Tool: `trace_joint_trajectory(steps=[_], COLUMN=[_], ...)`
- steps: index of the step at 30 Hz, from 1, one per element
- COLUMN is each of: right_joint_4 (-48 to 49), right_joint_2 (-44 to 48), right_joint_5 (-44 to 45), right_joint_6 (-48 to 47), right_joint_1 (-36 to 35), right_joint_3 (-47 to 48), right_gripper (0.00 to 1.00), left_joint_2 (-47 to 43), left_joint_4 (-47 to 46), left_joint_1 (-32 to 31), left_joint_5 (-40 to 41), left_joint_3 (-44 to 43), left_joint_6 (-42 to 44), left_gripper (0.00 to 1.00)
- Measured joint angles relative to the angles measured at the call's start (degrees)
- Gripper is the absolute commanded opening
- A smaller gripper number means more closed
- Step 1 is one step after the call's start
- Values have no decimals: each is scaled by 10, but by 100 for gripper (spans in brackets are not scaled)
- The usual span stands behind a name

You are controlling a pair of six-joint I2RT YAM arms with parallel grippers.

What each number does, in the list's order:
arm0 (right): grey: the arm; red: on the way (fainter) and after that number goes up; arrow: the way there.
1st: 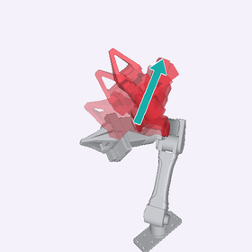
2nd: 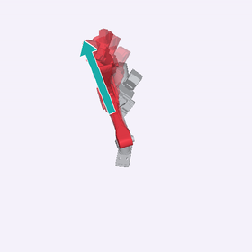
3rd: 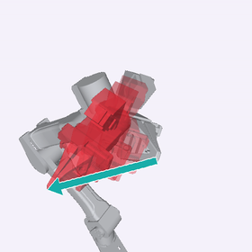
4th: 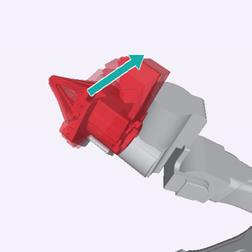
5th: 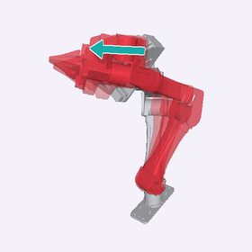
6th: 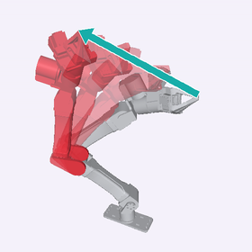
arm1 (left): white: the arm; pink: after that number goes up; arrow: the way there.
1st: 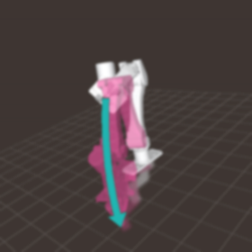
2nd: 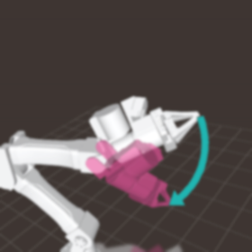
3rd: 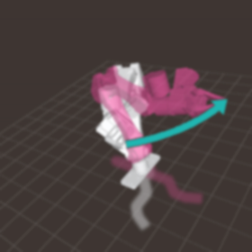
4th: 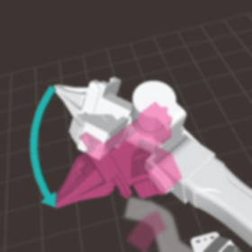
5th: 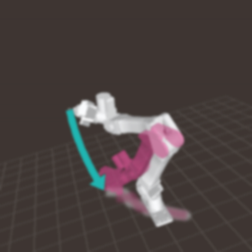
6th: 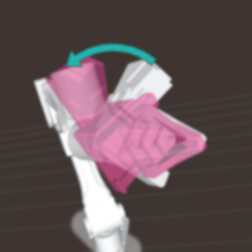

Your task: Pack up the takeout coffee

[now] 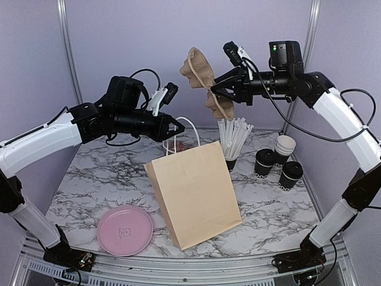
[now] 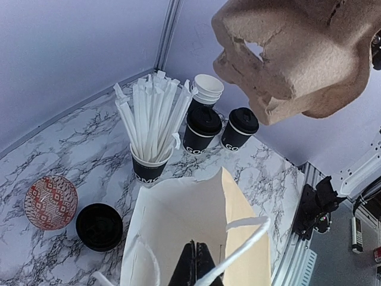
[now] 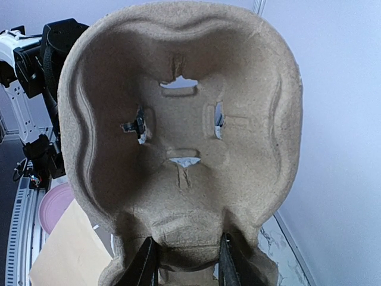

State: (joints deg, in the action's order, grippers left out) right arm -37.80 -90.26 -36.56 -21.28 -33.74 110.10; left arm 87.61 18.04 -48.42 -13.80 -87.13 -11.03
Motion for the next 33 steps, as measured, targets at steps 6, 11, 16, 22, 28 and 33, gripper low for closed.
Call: trace_joint_trajectory(steps=[6,11,16,22,28,33], right_joint_4=[0,0,0,0,7,17], right_joint_2=[0,1,3,4,4,4], right_joint_5=[25,50,73,94,109,121], right_joint_6=[-1,-10,-17,-28,-30,-30], right_joint_1=[0,1,4,8,13,20], right_joint_3=[6,5,0,-1,-7,-10], right_gripper=[25,24,24,22,22,22], left_joint_2=[4,4,5,11,55,102], left_joint_4=[0,0,7,16,38,52], left_joint_1=[-24,-78,-140,-170,-169,-168], left_joint_5=[9,8,30,73,175,223], left_joint_3=[0,-2,-23,-50,-91,-150], left_joint_6=[22,52,88,140,218,258], left_gripper=[0,0,0,0,0,0])
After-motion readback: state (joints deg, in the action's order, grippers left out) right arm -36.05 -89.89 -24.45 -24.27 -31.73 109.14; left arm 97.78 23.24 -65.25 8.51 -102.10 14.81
